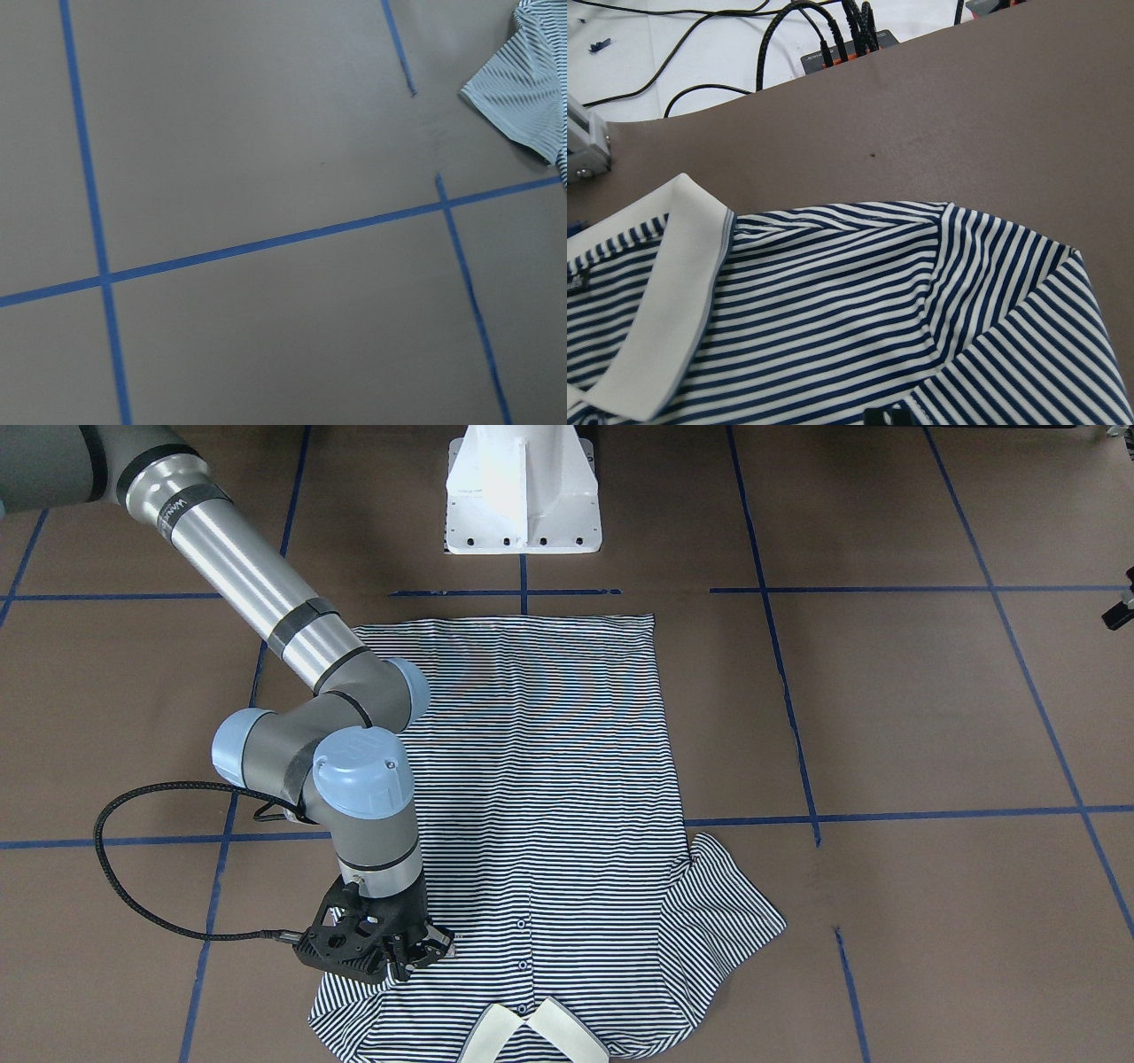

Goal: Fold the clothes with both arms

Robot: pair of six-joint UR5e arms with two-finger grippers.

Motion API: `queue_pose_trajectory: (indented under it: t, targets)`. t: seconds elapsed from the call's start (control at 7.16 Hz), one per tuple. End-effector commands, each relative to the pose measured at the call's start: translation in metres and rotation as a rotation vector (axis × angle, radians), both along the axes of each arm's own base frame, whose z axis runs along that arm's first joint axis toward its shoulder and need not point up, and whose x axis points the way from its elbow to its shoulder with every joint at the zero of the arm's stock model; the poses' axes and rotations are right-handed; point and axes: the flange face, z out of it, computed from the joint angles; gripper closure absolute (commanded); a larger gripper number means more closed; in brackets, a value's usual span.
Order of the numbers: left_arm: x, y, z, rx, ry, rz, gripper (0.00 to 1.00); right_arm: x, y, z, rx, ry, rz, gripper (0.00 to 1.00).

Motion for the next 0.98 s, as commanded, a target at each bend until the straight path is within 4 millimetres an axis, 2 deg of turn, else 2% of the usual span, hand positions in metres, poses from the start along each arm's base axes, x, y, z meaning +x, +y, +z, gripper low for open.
queue_pose_trajectory:
  t: [0.0, 0.14, 0.28, 0.42, 0.56, 0.7, 0.84]
  targets:
    - [0.093, -0.015, -0.053, -0.037, 0.064, -0.006, 0.00, -0.007, 0.006, -0.015, 0.025, -0.012, 0.000, 0.00]
    - [0.138, -0.025, -0.077, -0.039, 0.020, -0.070, 0.00, 0.005, 0.015, -0.016, 0.046, -0.037, 0.003, 0.00]
    - [0.186, -0.036, -0.107, -0.001, 0.011, -0.074, 0.00, 0.039, 0.040, -0.020, 0.086, -0.103, 0.012, 0.00]
    - [0.245, -0.048, -0.128, -0.026, 0.014, -0.060, 0.00, 0.062, 0.064, -0.011, 0.091, -0.147, -0.017, 0.00]
    - [0.294, -0.079, -0.126, -0.098, -0.012, -0.116, 0.00, 0.092, 0.084, -0.009, 0.099, -0.193, -0.043, 0.00]
    - [0.331, -0.111, -0.123, -0.126, -0.052, -0.135, 0.00, 0.121, 0.108, 0.010, 0.094, -0.216, -0.062, 0.00]
    - [0.360, -0.146, -0.115, -0.130, -0.111, -0.232, 0.00, 0.137, 0.126, 0.019, 0.094, -0.229, -0.075, 0.00]
